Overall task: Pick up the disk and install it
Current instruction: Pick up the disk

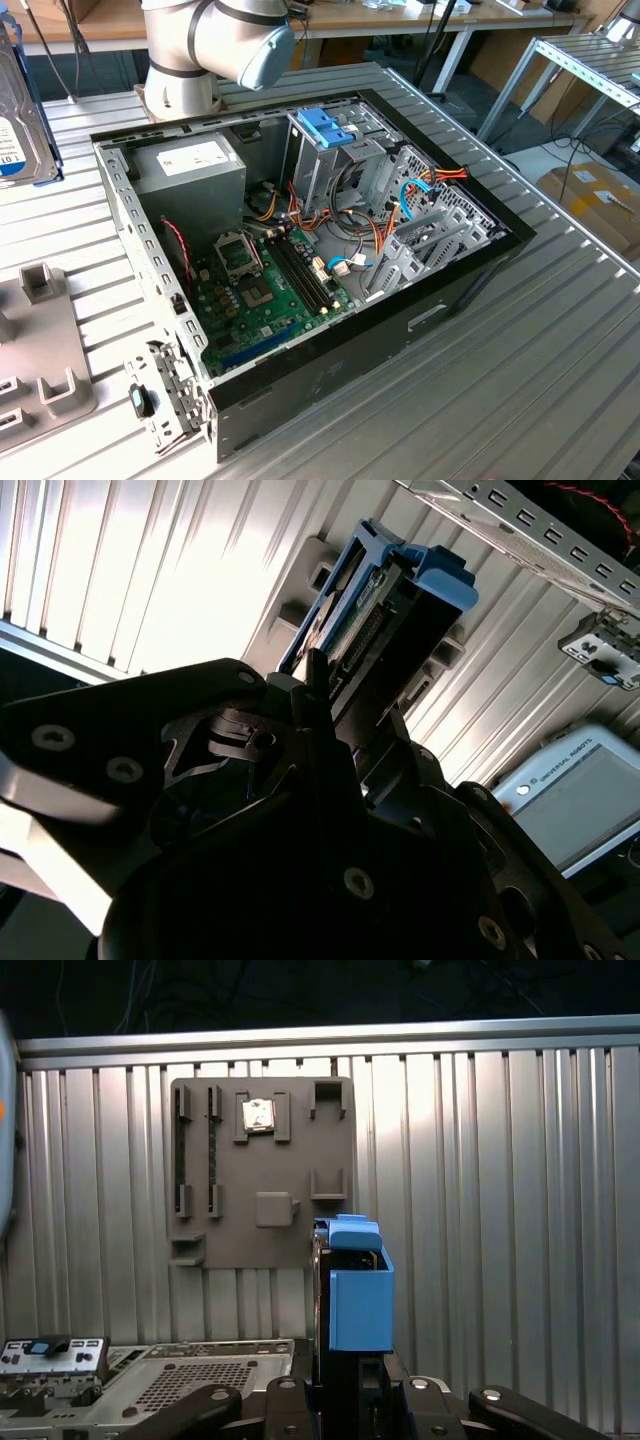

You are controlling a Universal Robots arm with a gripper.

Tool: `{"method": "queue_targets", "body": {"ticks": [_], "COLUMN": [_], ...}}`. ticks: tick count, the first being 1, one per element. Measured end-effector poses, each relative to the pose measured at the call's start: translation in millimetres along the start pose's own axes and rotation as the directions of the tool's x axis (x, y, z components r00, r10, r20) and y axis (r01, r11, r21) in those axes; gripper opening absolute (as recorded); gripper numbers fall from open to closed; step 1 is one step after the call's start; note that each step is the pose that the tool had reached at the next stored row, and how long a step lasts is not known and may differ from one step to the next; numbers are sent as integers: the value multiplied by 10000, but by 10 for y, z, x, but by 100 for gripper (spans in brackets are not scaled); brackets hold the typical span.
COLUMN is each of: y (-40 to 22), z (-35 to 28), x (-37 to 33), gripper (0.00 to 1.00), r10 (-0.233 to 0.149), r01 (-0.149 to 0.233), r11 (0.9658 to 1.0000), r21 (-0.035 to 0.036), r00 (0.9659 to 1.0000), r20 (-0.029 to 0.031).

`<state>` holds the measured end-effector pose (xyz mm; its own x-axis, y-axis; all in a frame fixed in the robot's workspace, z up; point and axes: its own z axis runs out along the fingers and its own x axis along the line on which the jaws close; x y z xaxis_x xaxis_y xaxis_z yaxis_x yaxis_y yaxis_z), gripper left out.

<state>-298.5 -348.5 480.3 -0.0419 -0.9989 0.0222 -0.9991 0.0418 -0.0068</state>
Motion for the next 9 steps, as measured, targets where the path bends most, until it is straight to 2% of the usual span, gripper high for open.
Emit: {"method": "queue_targets", "body": {"ticks": [3,9], "y": [-59,-241], "z": [1,1], "x": [-2,-10], "gripper": [35,35], "r10": [-1,0], "r01": [1,0], "r11": [10000,10000], "r21": [0,0], "r00": [10000,10000], "r20": [0,0]}}
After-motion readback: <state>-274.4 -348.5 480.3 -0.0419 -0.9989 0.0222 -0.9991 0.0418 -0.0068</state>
